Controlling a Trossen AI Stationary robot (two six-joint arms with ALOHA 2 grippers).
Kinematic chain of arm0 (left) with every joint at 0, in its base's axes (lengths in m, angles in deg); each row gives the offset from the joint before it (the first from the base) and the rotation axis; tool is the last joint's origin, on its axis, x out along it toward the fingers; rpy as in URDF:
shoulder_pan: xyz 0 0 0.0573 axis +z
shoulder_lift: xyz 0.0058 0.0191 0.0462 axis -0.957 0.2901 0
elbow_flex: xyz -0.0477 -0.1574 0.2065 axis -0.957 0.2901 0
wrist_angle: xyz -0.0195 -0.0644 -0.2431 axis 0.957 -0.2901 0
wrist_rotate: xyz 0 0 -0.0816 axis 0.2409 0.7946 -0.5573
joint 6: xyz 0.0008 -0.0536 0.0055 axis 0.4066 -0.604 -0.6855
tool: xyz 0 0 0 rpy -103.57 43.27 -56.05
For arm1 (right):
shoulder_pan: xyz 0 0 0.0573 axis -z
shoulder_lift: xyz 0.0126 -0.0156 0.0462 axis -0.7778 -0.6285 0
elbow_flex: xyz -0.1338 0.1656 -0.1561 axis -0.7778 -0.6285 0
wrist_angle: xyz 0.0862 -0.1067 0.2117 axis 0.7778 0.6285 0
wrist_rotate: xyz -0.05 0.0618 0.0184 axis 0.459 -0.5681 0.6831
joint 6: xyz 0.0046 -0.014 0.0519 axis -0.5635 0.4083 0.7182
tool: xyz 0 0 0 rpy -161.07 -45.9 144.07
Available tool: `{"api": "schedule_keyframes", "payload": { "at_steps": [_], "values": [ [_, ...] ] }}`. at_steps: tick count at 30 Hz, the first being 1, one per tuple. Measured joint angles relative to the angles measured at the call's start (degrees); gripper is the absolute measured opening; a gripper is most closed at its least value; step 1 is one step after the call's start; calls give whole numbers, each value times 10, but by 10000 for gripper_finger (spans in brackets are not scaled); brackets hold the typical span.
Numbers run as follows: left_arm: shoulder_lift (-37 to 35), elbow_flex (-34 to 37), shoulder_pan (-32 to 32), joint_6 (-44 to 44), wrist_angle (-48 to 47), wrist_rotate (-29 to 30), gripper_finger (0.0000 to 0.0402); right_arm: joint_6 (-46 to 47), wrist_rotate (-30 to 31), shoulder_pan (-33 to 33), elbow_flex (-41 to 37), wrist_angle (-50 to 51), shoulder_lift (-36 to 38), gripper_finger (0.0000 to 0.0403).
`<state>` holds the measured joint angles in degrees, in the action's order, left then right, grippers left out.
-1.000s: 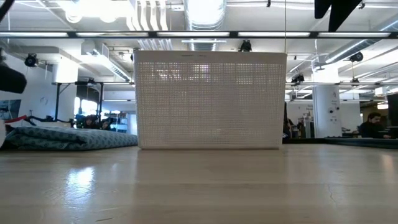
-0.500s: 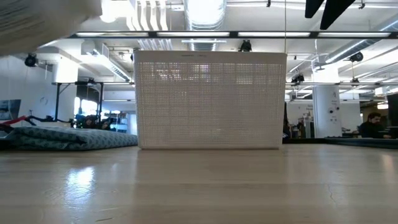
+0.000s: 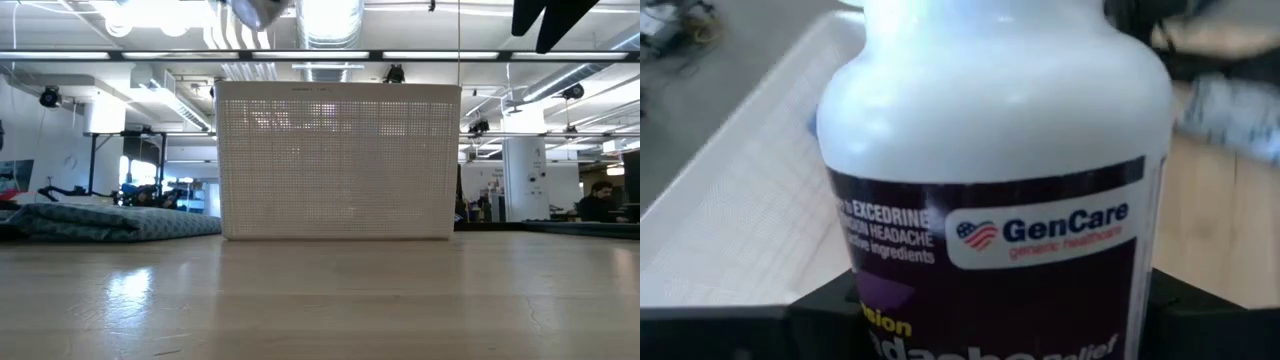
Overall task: Pick & place medical supplies in basket/bin
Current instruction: Put the white and purple medicine bottle into the white bin, then put the white mailer bag into the white bin
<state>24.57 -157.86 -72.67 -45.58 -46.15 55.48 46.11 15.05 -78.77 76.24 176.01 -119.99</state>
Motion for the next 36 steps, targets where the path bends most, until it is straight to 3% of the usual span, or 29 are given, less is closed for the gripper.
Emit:
{"api": "schedule_keyframes", "payload": {
  "at_steps": [4, 9, 14, 18, 22, 27, 30, 33, 36],
  "values": [
    [22, 11, 153, 24, 81, -140, 198, 23, 0, -8, -1, 0, 0, 343],
    [67, 32, 250, 6, 116, -153, 221, 57, 0, -17, 6, -1, 0, 343],
    [102, 32, 262, -11, 115, -157, 291, 86, -11, -39, 6, -2, 0, 343],
    [105, 31, 254, 5, 117, -157, 331, 111, -17, -54, 6, -1, 0, 343],
    [102, 31, 255, 17, 111, -155, 341, 123, -33, -58, 6, -1, 0, 343],
    [65, 21, 225, -35, 62, -179, 342, 69, -142, -64, 0, 3, 0, 343],
    [31, 31, 164, -64, 51, -193, 343, 57, -226, -74, -11, 11, 0, 343],
    [-4, 51, 77, -110, 53, -184, 343, 116, -344, -81, -35, 21, 0, 343],
    [-34, 78, -26, -165, 53, -121, 343, 169, -408, -113, -65, 3, 0, 343]
  ]
}}
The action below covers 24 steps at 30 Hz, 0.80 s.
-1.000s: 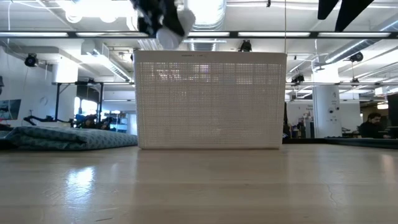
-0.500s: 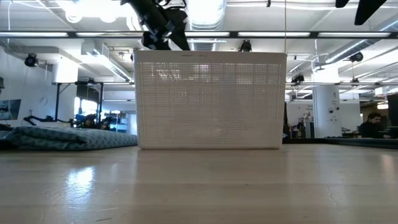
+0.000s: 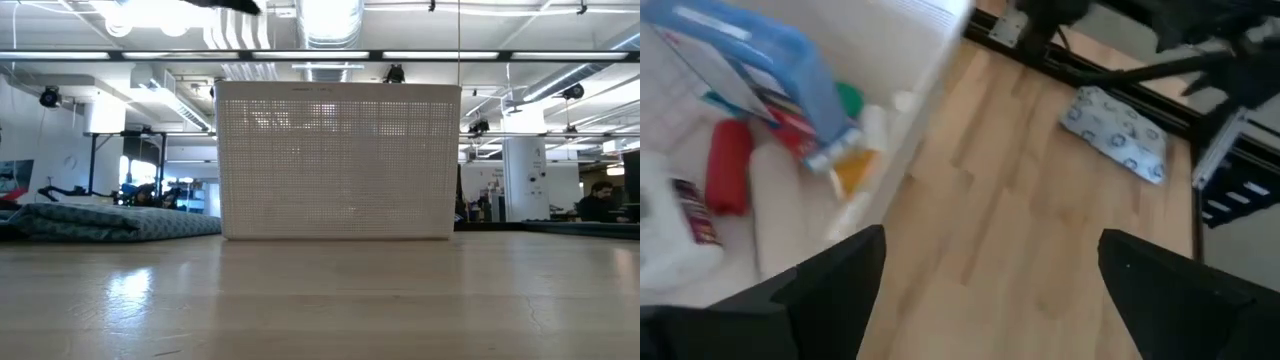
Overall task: Pick & place medical supplies in basket/bin
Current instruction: Put the white mailer bag into the white bin
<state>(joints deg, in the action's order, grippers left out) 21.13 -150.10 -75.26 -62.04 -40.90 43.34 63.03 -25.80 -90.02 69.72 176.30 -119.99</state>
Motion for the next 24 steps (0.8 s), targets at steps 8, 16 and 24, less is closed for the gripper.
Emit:
{"api": "schedule_keyframes", "payload": {
  "at_steps": [8, 16, 24],
  "values": [
    [-35, 75, -236, -189, 4, 268, 343, 218, 13, -104, -115, -194, 3, 343],
    [-35, 119, -274, -301, 42, 305, 343, 347, 79, -146, -249, -376, 0, 343],
    [-34, 114, -275, -318, 68, 305, 343, 331, 109, -125, -304, -450, 3, 343]
  ]
}}
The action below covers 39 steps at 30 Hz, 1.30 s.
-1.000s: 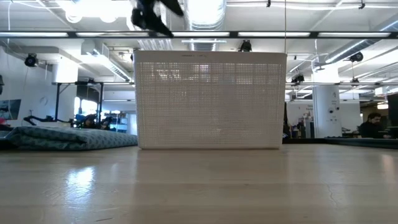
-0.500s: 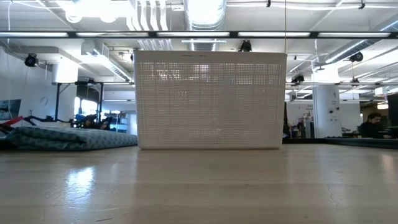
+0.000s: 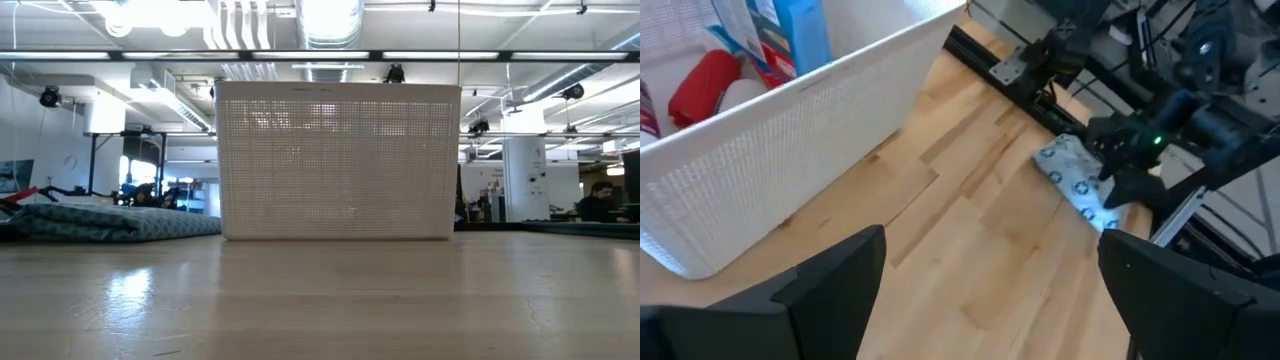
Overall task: Pick & place medical supplies in basket/bin
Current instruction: Put the white mailer bag into the white bin
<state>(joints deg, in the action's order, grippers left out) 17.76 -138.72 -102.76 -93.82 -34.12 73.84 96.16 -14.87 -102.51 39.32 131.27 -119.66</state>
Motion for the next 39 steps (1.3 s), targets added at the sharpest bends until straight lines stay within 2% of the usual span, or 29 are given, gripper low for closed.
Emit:
{"api": "schedule_keyframes", "payload": {
  "at_steps": [2, 8, 10, 13, 15, 19, 22, 26, 31, 35, 39],
  "values": [
    [1, -3, 0, -1, 3, 0, 343, -28, 27, 14, 1, -23, -1, 343],
    [2, -2, 0, -2, 2, 0, 343, -177, 211, 48, 53, -57, -3, 342],
    [2, 0, 0, -2, 0, -1, 343, -211, 247, 48, 78, -58, 4, 340],
    [7, 2, 0, -2, 0, -1, 343, -209, 247, 47, 112, 5, 5, 334],
    [16, 5, 0, -2, 1, -3, 343, -160, 229, 47, 129, 89, 2, 331],
    [48, 16, 0, -4, 16, -27, 343, -72, 140, 46, 118, 184, -2, 328],
    [82, 31, 2, -4, 64, -60, 343, -52, 111, 46, 82, 151, 3, 328],
    [134, 40, 8, -2, 107, -66, 343, -42, 108, 47, 31, 36, 3, 328],
    [187, 22, 28, -2, 113, -65, 343, 3, 184, 45, -30, -97, -11, 328],
    [211, 4, 34, -1, 115, -65, 343, 32, 201, 45, -48, -108, -28, 328],
    [235, -2, 48, 16, 113, -61, 343, 12, 211, 41, -49, -136, -37, 328]
  ]
}}
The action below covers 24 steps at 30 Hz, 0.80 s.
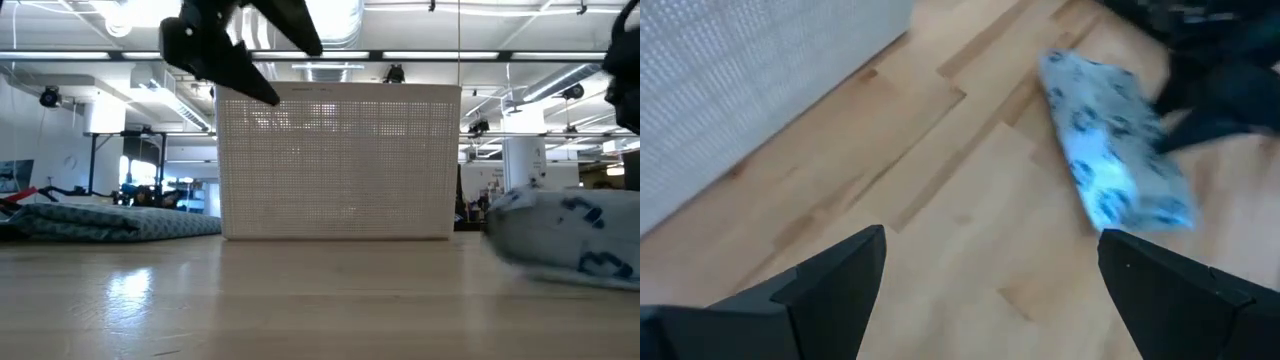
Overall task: Pick & place medical supplies in basket/bin
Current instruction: Put the white mailer bag into the white bin
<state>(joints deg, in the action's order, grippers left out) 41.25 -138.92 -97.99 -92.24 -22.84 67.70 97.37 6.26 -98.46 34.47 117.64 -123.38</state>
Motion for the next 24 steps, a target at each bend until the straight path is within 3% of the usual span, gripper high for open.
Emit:
{"api": "schedule_keyframes", "payload": {
  "at_steps": [8, 11, 18, 24],
  "values": [
    [59, -2, 31, 72, 26, -5, 343, -158, 94, 4, -1, -194, -8, 327],
    [79, -2, 41, 114, 67, -37, 343, -183, 107, 4, 0, -222, -10, 327],
    [106, -2, 42, 192, 170, -94, 343, 34, 102, -21, -4, -167, -15, 327],
    [110, -2, 47, 228, 188, -98, 343, 46, 103, -20, -7, -166, -46, 327]
  ]
}}
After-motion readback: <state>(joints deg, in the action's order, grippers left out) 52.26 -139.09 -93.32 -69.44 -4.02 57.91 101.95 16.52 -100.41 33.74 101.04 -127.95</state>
